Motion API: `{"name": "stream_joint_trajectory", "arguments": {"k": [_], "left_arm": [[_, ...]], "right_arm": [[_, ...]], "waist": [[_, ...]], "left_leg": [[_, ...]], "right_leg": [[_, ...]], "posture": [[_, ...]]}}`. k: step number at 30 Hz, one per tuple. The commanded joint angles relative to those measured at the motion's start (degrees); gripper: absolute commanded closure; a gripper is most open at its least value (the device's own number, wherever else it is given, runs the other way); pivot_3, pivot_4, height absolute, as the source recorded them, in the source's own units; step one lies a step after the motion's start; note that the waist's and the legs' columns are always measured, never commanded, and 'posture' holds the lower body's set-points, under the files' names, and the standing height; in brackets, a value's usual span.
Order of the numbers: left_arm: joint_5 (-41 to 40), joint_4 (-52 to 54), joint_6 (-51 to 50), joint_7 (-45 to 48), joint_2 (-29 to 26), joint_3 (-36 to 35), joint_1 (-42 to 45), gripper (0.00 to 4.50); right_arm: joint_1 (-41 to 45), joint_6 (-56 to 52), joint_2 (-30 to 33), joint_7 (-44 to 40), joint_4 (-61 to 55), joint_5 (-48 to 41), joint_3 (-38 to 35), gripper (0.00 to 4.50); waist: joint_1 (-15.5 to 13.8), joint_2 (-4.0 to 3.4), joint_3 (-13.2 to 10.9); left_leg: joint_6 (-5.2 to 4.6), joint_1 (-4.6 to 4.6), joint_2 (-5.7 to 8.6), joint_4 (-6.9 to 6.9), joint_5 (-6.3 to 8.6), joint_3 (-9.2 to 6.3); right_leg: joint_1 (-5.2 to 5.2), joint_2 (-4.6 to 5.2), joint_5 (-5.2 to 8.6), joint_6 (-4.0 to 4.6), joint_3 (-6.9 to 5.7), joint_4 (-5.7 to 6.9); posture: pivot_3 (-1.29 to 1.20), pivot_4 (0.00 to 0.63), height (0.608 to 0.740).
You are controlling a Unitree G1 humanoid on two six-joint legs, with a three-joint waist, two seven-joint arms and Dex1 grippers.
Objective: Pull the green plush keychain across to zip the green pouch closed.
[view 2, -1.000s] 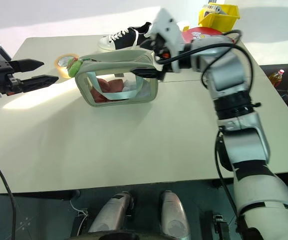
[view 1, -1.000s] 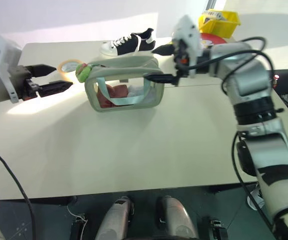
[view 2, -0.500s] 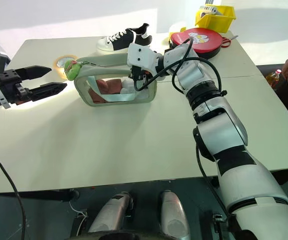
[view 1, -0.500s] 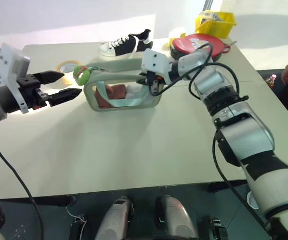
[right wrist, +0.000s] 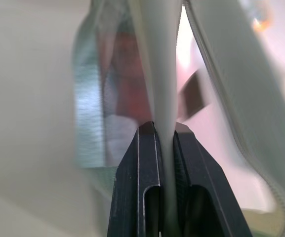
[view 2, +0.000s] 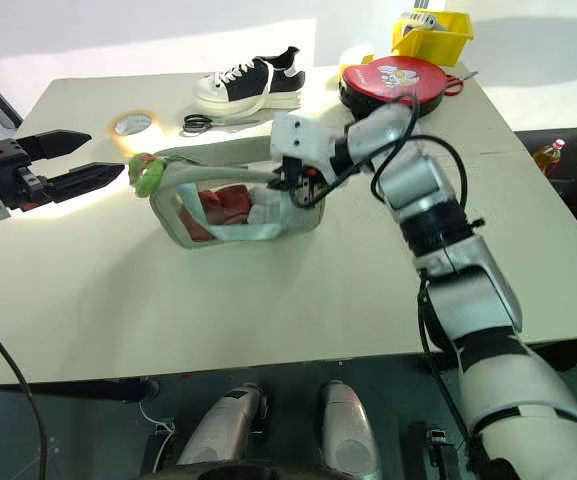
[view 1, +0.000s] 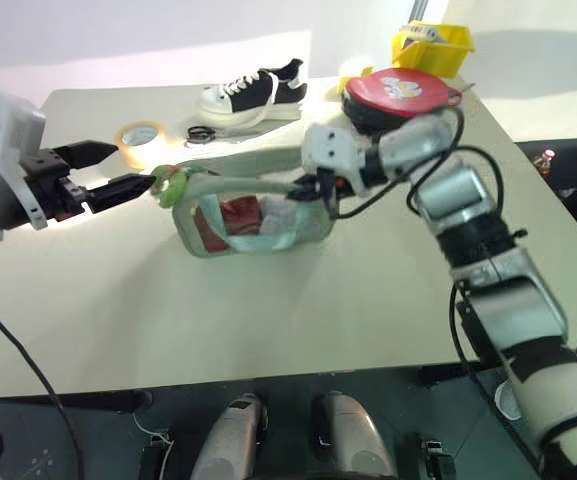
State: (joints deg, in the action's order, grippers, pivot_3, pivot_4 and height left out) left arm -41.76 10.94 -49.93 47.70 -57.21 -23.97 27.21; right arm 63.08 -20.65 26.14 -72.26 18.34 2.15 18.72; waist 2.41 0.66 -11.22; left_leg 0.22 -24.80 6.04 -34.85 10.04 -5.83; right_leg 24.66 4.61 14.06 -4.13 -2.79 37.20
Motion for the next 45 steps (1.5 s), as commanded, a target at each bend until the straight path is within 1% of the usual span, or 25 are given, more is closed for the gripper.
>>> {"name": "stream_joint_trajectory", "arguments": {"k": [1,2,5,7,8,9,13,15,21,22,24,28,29,32,38,45], "left_arm": [[-0.78,0.92,0.57,-0.09,-0.23,-0.48,1.33,0.0],[-0.8,0.74,0.64,-0.03,-0.22,-0.17,1.67,0.0],[-0.44,-0.26,1.09,0.41,-0.26,0.69,2.38,0.0],[0.14,-1.39,1.67,1.12,-0.55,1.26,2.64,0.0],[0.44,-1.95,1.99,1.49,-0.76,1.42,2.67,0.0],[0.8,-2.58,2.3,1.75,-1.06,1.39,2.62,0.0],[2.1,-5.06,3.48,2.18,-1.89,0.5,1.91,0.0],[2.95,-7.01,4.47,2.33,-1.83,0.14,1.57,0.0],[4.68,-11.12,6.7,2.53,-0.38,1.52,1.83,0.0],[4.75,-11.42,6.78,2.5,-0.01,1.7,1.91,0.0],[4.85,-11.92,6.87,2.26,0.96,2.07,2.32,0.0],[4.64,-10.92,6.59,1.58,3.83,3.65,2.89,0.0],[4.85,-10.78,6.69,1.24,4.68,4.15,3.05,0.0],[6.66,-13.29,8.36,-1.0,8.43,6.03,4.21,0.0],[9.61,-19.29,11.56,-4.98,13.74,7.56,8.12,0.0],[10.43,-21.86,13.23,-3.59,16.05,9.18,10.7,0.0]], "right_arm": [[-0.6,-10.01,-0.7,1.55,-8.0,-1.67,-0.48,4.43],[-0.72,-13.13,-1.1,1.84,-9.57,-2.74,-0.93,4.43],[0.77,-23.95,-2.79,3.6,-12.78,-7.48,-4.56,3.34],[2.42,-27.29,-2.48,5.42,-13.06,-8.86,-6.89,2.35],[3.0,-27.39,-1.57,5.88,-12.95,-9.1,-7.54,1.91],[3.15,-26.03,0.16,5.68,-12.97,-9.14,-7.93,1.36],[2.5,-20.46,6.43,4.56,-12.98,-9.03,-8.61,1.36],[1.61,-17.27,8.24,4.56,-12.26,-8.79,-8.29,1.36],[-2.87,-11.48,8.58,3.19,-11.12,-9.13,-5.63,1.36],[-3.34,-10.72,8.5,3.02,-10.82,-9.08,-5.28,1.59],[-3.64,-9.59,8.31,2.77,-9.98,-8.88,-4.68,2.2],[-3.43,-7.25,7.63,3.15,-8.04,-8.04,-3.56,4.29],[-3.23,-6.88,7.37,3.4,-7.67,-7.92,-3.48,4.46],[-2.78,-5.62,6.78,4.27,-7.18,-7.24,-3.45,4.46],[-3.3,-6.43,6.59,3.84,-8.47,-7.3,-3.41,4.46],[-4.06,-7.09,6.74,3.44,-9.77,-7.42,-3.21,4.46]], "waist": [[0.15,0.01,0.0],[0.15,0.01,0.01],[0.1,0.01,0.01],[-0.07,0.01,0.0],[-0.15,0.0,0.0],[-0.28,0.01,0.0],[-1.49,0.02,0.01],[-1.6,0.02,0.01],[-1.48,0.04,0.02],[-1.51,0.04,0.02],[-1.52,0.04,0.02],[-1.59,0.05,0.02],[-1.6,0.05,0.02],[-1.58,0.06,0.03],[-1.57,0.07,0.04],[-1.54,0.07,0.04]], "left_leg": [[0.02,0.11,0.0,0.01,0.01,0.0],[0.05,0.2,0.0,0.03,0.03,0.0],[0.05,0.33,0.0,0.07,0.03,0.0],[0.01,0.33,0.01,0.07,0.01,0.0],[0.01,0.31,0.03,0.07,0.01,0.0],[0.01,0.31,0.05,0.08,0.01,0.01],[-0.06,0.3,0.08,0.07,0.1,0.05],[-0.07,0.29,0.08,0.07,0.13,0.11],[-0.11,0.3,0.03,0.07,0.11,0.21],[-0.13,0.3,0.03,0.07,0.09,0.22],[-0.14,0.29,0.03,0.07,0.09,0.24],[-0.14,0.3,0.03,0.05,0.09,0.28],[-0.14,0.3,0.03,0.05,0.09,0.28],[-0.14,0.31,0.03,0.04,0.1,0.28],[-0.15,0.32,0.01,0.01,0.08,0.31],[-0.16,0.32,0.01,-0.02,0.08,0.36]], "right_leg": [[-0.02,-0.04,-0.01,0.02,0.07,-0.01],[-0.07,-0.06,-0.01,0.03,0.11,-0.01],[-0.15,-0.06,0.01,0.07,0.16,-0.01],[-0.13,-0.07,0.01,0.07,0.18,-0.01],[-0.13,-0.06,0.01,0.07,0.19,-0.01],[-0.12,-0.05,0.01,0.07,0.21,-0.03],[-0.17,-0.02,0.0,0.06,0.21,-0.16],[-0.16,0.02,0.0,0.05,0.22,-0.17],[-0.15,0.02,0.0,0.06,0.27,-0.16],[-0.15,0.02,0.0,0.05,0.28,-0.16],[-0.12,0.02,0.0,0.05,0.3,-0.16],[-0.14,0.02,0.0,0.04,0.33,-0.15],[-0.14,0.02,0.0,0.04,0.33,-0.15],[-0.16,0.02,0.0,0.04,0.33,-0.15],[-0.14,-0.01,-0.01,0.03,0.35,-0.1],[-0.14,-0.02,-0.02,0.03,0.38,-0.08]], "posture": [[0.0,0.15,0.74],[0.0,0.15,0.74],[0.0,0.15,0.74],[0.0,0.15,0.74],[0.0,0.15,0.74],[0.0,0.15,0.74],[0.0,0.15,0.74],[0.0,0.15,0.74],[0.0,0.15,0.74],[0.0,0.15,0.74],[0.0,0.15,0.74],[0.0,0.15,0.74],[0.0,0.15,0.74],[0.0,0.15,0.74],[0.0,0.15,0.74],[0.0,0.15,0.74]]}}
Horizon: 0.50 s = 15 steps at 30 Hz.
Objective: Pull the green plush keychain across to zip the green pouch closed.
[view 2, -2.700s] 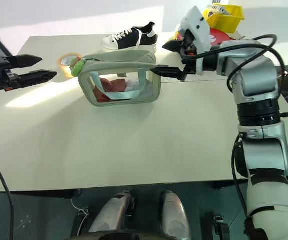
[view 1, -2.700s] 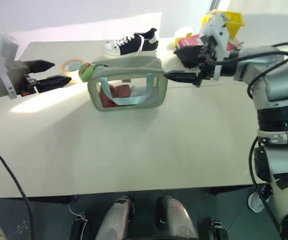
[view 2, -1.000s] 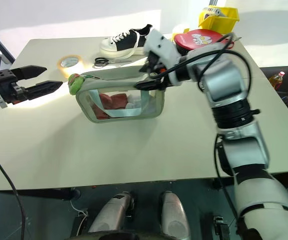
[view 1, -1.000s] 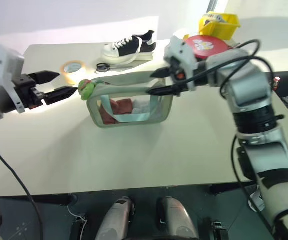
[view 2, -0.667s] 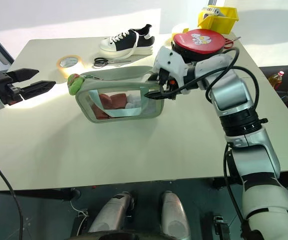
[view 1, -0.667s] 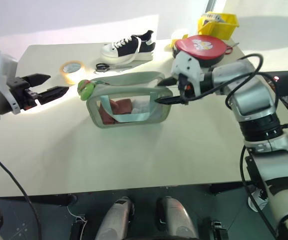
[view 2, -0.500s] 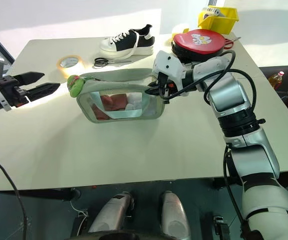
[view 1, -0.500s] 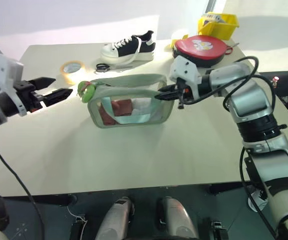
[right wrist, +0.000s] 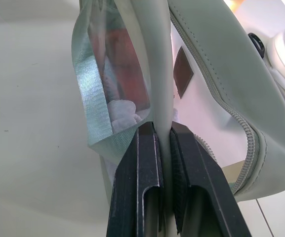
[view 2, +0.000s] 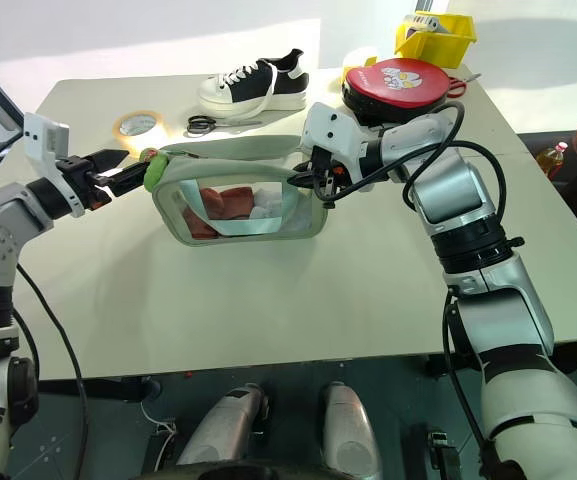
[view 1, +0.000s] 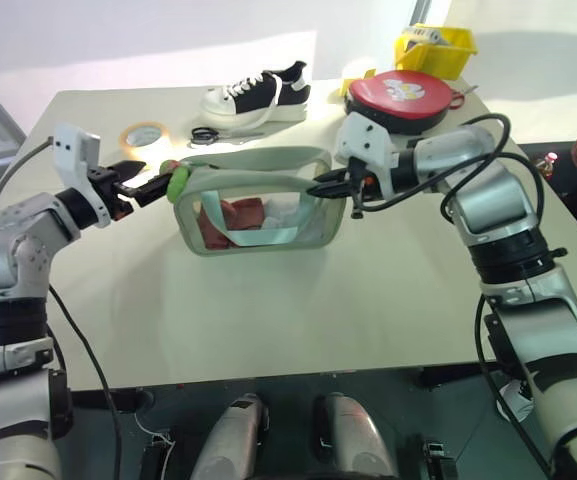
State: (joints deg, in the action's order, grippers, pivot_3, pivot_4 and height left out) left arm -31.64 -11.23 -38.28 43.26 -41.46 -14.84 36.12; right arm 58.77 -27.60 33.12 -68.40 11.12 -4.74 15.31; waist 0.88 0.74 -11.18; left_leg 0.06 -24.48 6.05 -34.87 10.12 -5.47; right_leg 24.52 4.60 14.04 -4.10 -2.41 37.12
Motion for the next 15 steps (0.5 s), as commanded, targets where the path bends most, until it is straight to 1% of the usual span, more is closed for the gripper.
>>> {"name": "stream_joint_trajectory", "arguments": {"k": [1,2,5,6,8,9,10,12,13,15], "left_arm": [[0.63,0.06,1.83,0.97,0.5,0.45,1.91,0.0],[0.86,-0.02,1.93,0.96,0.67,0.69,1.97,0.0],[1.14,-0.17,2.13,1.11,1.2,0.84,2.05,0.84],[1.24,-0.26,2.23,1.16,1.31,0.8,2.06,1.27],[1.33,-0.08,2.19,1.17,1.41,0.68,1.97,2.34],[1.34,0.02,2.17,1.18,1.42,0.64,1.92,2.74],[1.31,0.11,2.14,1.17,1.4,0.55,1.9,3.39],[1.07,0.17,2.21,1.02,1.02,-0.09,2.76,4.33],[0.86,0.18,2.11,0.69,0.86,-0.49,3.71,4.43],[0.29,0.01,0.86,-0.75,0.88,-1.02,6.56,4.43]], "right_arm": [[0.24,-0.25,-0.3,-0.38,-2.64,-0.52,0.2,4.46],[0.2,-0.34,-0.27,-0.39,-2.75,-0.55,0.15,4.46],[0.47,-0.72,-0.43,-0.22,-2.97,-0.63,0.02,4.5],[0.53,-0.74,-0.47,-0.17,-2.97,-0.61,0.0,4.5],[0.55,-0.7,-0.39,-0.08,-2.93,-0.56,-0.13,4.5],[0.57,-0.68,-0.37,-0.02,-2.88,-0.52,-0.18,4.5],[0.58,-0.64,-0.37,0.04,-2.8,-0.48,-0.21,4.5],[0.62,-0.5,-0.4,0.25,-2.53,-0.41,-0.31,4.5],[0.63,-0.41,-0.41,0.35,-2.39,-0.4,-0.37,4.5],[0.64,-0.18,-0.43,0.53,-2.13,-0.36,-0.45,4.5]], "waist": [[-0.02,0.0,0.0],[-0.02,0.0,0.0],[-0.05,0.0,0.0],[-0.05,0.0,0.0],[-0.03,0.0,0.0],[-0.02,0.0,0.0],[-0.03,0.0,0.0],[-0.08,0.0,0.0],[-0.1,0.0,0.0],[-0.13,0.03,-0.01]], "left_leg": [[0.0,0.0,0.0,0.0,0.0,0.0],[0.0,0.0,0.0,-0.01,0.0,0.0],[0.0,0.0,0.0,-0.02,0.0,0.01],[0.0,0.0,0.0,-0.02,0.0,0.01],[0.0,0.0,0.0,-0.02,0.01,0.01],[0.0,0.0,0.0,-0.02,0.01,0.01],[0.0,0.0,0.0,-0.02,0.01,0.01],[0.0,0.0,0.0,-0.02,0.01,0.01],[-0.01,0.0,0.0,-0.02,0.01,0.01],[0.0,0.0,0.0,-0.05,0.01,0.01]], "right_leg": [[0.0,0.0,0.0,0.0,0.0,0.0],[0.0,0.0,0.0,0.0,0.0,0.0],[0.0,0.0,0.0,0.0,0.01,0.0],[0.0,0.0,0.0,0.0,0.01,0.0],[0.0,0.0,0.0,0.0,0.01,0.0],[0.0,0.0,0.0,0.0,0.01,0.0],[0.0,0.0,0.0,0.0,0.01,0.01],[0.0,0.0,0.0,0.0,0.01,0.01],[0.0,0.0,0.0,0.0,0.01,0.01],[0.0,0.0,0.0,0.0,0.01,0.01]], "posture": [[0.0,0.15,0.74],[0.0,0.15,0.74],[0.0,0.15,0.74],[0.0,0.15,0.74],[0.0,0.15,0.74],[0.0,0.15,0.74],[0.0,0.15,0.74],[0.0,0.15,0.74],[0.0,0.15,0.74],[0.0,0.15,0.74]]}}
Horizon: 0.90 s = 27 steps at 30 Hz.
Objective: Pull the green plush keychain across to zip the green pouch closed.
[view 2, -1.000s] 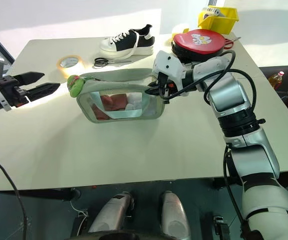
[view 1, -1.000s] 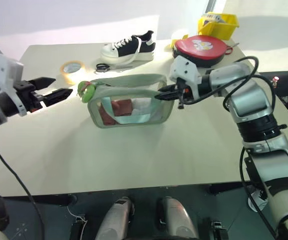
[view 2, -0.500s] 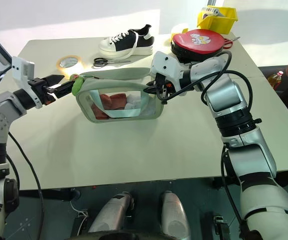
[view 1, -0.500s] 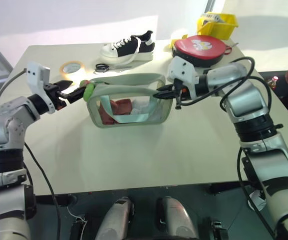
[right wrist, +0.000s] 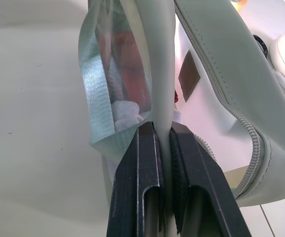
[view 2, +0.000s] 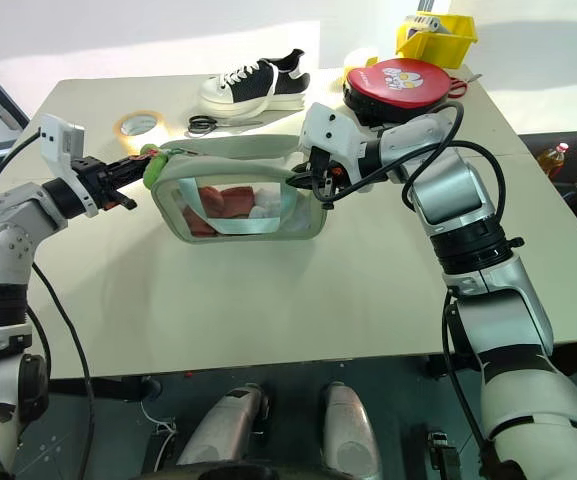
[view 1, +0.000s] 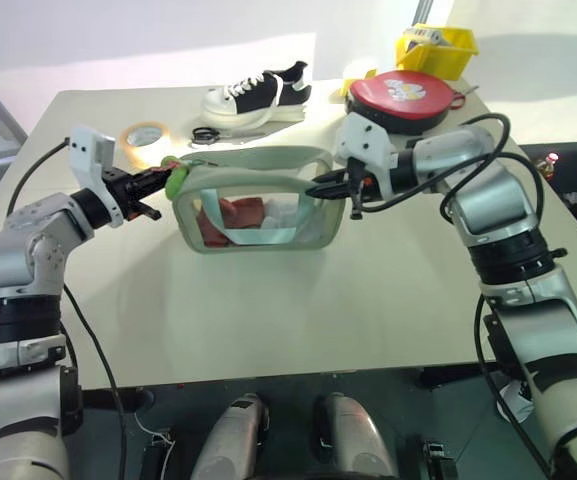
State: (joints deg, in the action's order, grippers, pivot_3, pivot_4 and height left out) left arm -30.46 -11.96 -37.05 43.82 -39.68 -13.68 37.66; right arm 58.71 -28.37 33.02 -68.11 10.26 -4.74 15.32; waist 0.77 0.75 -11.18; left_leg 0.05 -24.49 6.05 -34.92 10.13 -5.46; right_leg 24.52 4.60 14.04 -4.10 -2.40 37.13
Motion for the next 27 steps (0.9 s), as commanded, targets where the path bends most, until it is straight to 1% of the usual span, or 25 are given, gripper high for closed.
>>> {"name": "stream_joint_trajectory", "arguments": {"k": [1,6,8,11,15,18,20,23,27], "left_arm": [[-1.13,0.66,-1.04,-1.89,-0.84,-2.28,6.16,4.43],[-5.08,5.85,-6.55,-0.44,0.98,0.13,11.42,4.43],[-4.52,7.53,-7.16,-0.01,1.88,2.36,11.23,4.43],[-1.06,8.42,-5.4,0.16,2.16,6.29,9.52,4.43],[0.81,8.07,-3.54,-0.63,2.63,7.16,9.06,4.43],[0.19,8.89,-3.59,0.57,2.03,6.34,9.21,3.43],[0.32,8.83,-4.14,0.56,0.96,5.8,10.08,2.35],[-0.49,9.61,-5.79,1.75,-2.14,4.61,10.89,0.94],[-1.61,12.92,-6.88,5.41,-8.28,2.79,7.95,0.94]], "right_arm": [[0.71,0.66,-0.33,0.32,-1.18,-0.36,-0.47,4.5],[0.86,0.78,-0.86,1.18,-0.48,-0.21,-0.61,4.5],[0.9,0.71,-1.06,1.51,-0.37,-0.18,-0.63,4.5],[0.8,0.58,-1.12,2.01,-0.39,-0.14,-0.79,4.5],[0.33,0.45,-0.7,2.33,-0.58,-0.23,-1.13,4.5],[0.27,0.44,-0.67,2.63,-0.4,-0.22,-1.16,4.5],[0.35,0.59,-0.75,2.78,-0.16,-0.24,-1.18,4.5],[0.54,1.06,-1.0,2.83,0.35,-0.27,-1.17,4.5],[0.77,1.68,-1.17,2.87,0.86,-0.26,-1.07,4.5]], "waist": [[-0.06,0.02,-0.01],[0.0,0.03,-0.01],[0.04,0.03,-0.01],[0.24,0.03,-0.01],[0.11,0.03,-0.01],[0.0,0.03,-0.01],[0.03,0.03,-0.01],[0.1,0.03,-0.01],[0.27,0.03,-0.01]], "left_leg": [[0.0,-0.01,0.0,-0.04,0.0,0.0],[-0.07,-0.01,0.02,-0.1,0.04,0.03],[-0.08,-0.01,0.02,-0.09,0.05,0.04],[-0.08,0.02,0.0,-0.09,0.04,0.11],[-0.08,0.02,0.0,-0.1,0.04,0.13],[-0.09,0.02,0.0,-0.1,0.04,0.14],[-0.09,0.02,0.0,-0.1,0.04,0.14],[-0.09,0.02,0.0,-0.09,0.04,0.14],[-0.1,0.01,0.0,-0.07,0.05,0.15]], "right_leg": [[0.0,-0.01,0.0,0.0,0.0,0.01],[-0.05,0.0,-0.02,-0.05,0.01,-0.02],[-0.06,0.0,-0.03,-0.06,0.01,-0.01],[-0.04,-0.02,-0.03,-0.06,0.07,0.04],[-0.02,-0.03,-0.03,-0.05,0.09,0.06],[-0.02,-0.02,-0.03,-0.05,0.1,0.04],[-0.02,-0.02,-0.03,-0.05,0.1,0.04],[-0.02,-0.02,-0.03,-0.05,0.1,0.05],[0.0,-0.02,-0.03,-0.05,0.12,0.02]], "posture": [[0.0,0.15,0.74],[0.0,0.15,0.74],[0.0,0.15,0.74],[0.0,0.15,0.74],[0.0,0.15,0.74],[0.0,0.15,0.74],[0.0,0.15,0.74],[0.0,0.15,0.74],[0.0,0.15,0.74]]}}
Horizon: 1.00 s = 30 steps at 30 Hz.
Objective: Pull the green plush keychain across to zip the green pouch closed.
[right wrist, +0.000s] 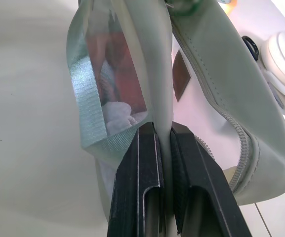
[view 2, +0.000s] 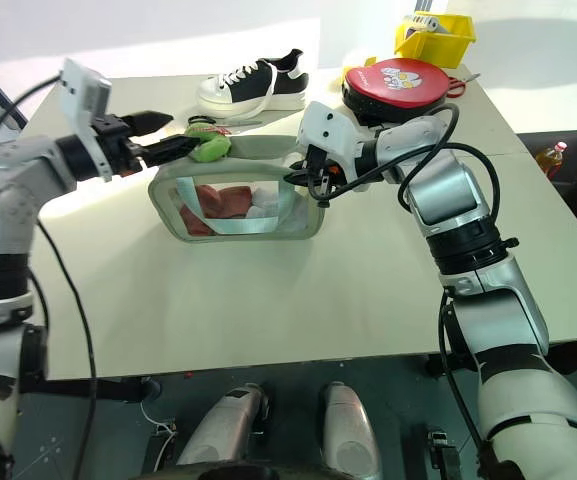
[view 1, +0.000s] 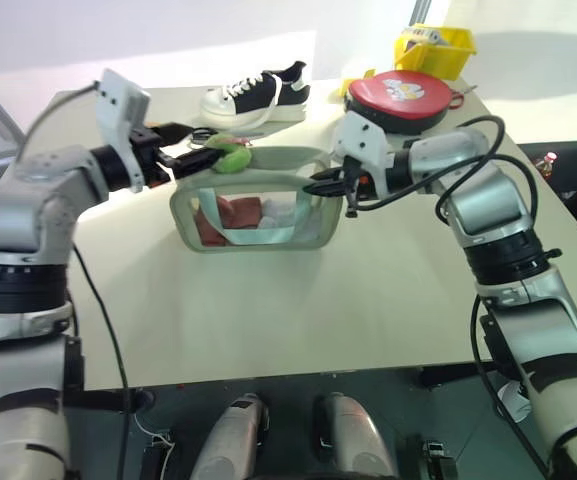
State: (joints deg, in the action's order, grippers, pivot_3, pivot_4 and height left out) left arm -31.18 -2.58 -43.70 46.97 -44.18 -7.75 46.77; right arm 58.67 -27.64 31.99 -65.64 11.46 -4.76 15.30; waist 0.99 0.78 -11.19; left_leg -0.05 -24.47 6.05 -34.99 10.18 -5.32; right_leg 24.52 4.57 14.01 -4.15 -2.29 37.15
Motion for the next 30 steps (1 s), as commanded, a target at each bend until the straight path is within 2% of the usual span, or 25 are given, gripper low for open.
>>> {"name": "stream_joint_trajectory", "arguments": {"k": [1,6,10,14,17,22,23,29,30], "left_arm": [[-0.86,3.87,-0.43,2.63,-5.05,-3.64,-2.41,0.94],[-1.65,7.41,-0.73,4.89,-7.74,-4.65,-9.96,0.94],[1.03,7.17,1.84,1.31,-4.02,-2.42,-12.71,0.94],[3.44,6.36,4.56,1.5,-2.81,-0.52,-13.26,0.94],[4.7,5.23,5.95,1.73,-2.62,0.23,-13.15,1.83],[5.85,4.93,6.78,3.12,-3.81,-0.07,-13.11,4.27],[6.17,4.73,7.0,3.23,-4.0,-0.17,-12.97,4.46],[7.51,3.17,8.48,2.31,-2.85,0.72,-12.42,4.46],[7.68,3.08,8.71,2.3,-2.61,1.04,-12.32,4.49]], "right_arm": [[0.87,1.11,-0.14,0.41,-0.25,-0.24,-1.05,4.5],[1.03,1.34,-0.05,0.35,0.03,-0.24,-1.06,4.5],[1.17,0.88,0.09,0.19,-0.44,-0.29,-0.95,4.5],[1.39,0.78,0.08,0.16,-0.12,-0.21,-0.9,4.5],[1.51,0.19,0.15,0.18,-0.53,-0.17,-0.82,4.5],[1.45,-0.66,0.37,0.17,-1.28,-0.25,-0.87,4.5],[1.46,-0.88,0.4,0.19,-1.5,-0.28,-0.9,4.5],[1.36,-7.58,0.95,-2.39,-6.46,-4.11,-1.65,4.5],[1.34,-9.35,1.23,-3.34,-7.76,-5.42,-1.95,4.11]], "waist": [[0.04,-0.01,0.0],[-0.13,-0.01,0.0],[-0.39,0.01,0.01],[-0.26,0.02,0.02],[-0.21,0.02,0.02],[-0.26,0.02,0.02],[-0.25,0.02,0.02],[-0.26,0.02,0.02],[-0.28,0.02,0.02]], "left_leg": [[-0.01,0.0,0.0,0.02,0.01,0.01],[-0.01,0.02,-0.01,-0.01,0.01,0.03],[0.0,0.01,-0.01,-0.02,0.02,0.02],[-0.01,0.0,-0.01,-0.03,0.02,0.05],[-0.01,0.01,-0.02,0.01,0.02,0.07],[-0.02,0.0,-0.02,-0.01,0.02,0.07],[-0.01,0.0,-0.02,-0.01,0.03,0.07],[-0.02,0.0,-0.02,0.0,0.03,0.07],[-0.03,0.0,-0.02,0.0,0.03,0.07]], "right_leg": [[0.0,0.0,0.0,0.0,0.01,-0.01],[-0.02,0.01,0.0,0.01,0.03,-0.01],[-0.03,0.02,0.0,0.01,0.04,-0.03],[-0.03,0.02,0.0,0.01,0.04,-0.04],[0.01,0.02,0.0,0.01,0.05,-0.03],[0.0,0.02,0.0,0.01,0.05,-0.04],[0.0,0.02,0.0,0.01,0.05,-0.04],[0.01,0.02,0.01,0.01,0.05,-0.04],[0.01,0.02,0.01,0.01,0.05,-0.04]], "posture": [[0.0,0.15,0.74],[0.0,0.15,0.74],[0.0,0.15,0.74],[0.0,0.15,0.74],[0.0,0.15,0.74],[0.0,0.15,0.74],[0.0,0.15,0.74],[0.0,0.15,0.74],[0.0,0.15,0.74]]}}
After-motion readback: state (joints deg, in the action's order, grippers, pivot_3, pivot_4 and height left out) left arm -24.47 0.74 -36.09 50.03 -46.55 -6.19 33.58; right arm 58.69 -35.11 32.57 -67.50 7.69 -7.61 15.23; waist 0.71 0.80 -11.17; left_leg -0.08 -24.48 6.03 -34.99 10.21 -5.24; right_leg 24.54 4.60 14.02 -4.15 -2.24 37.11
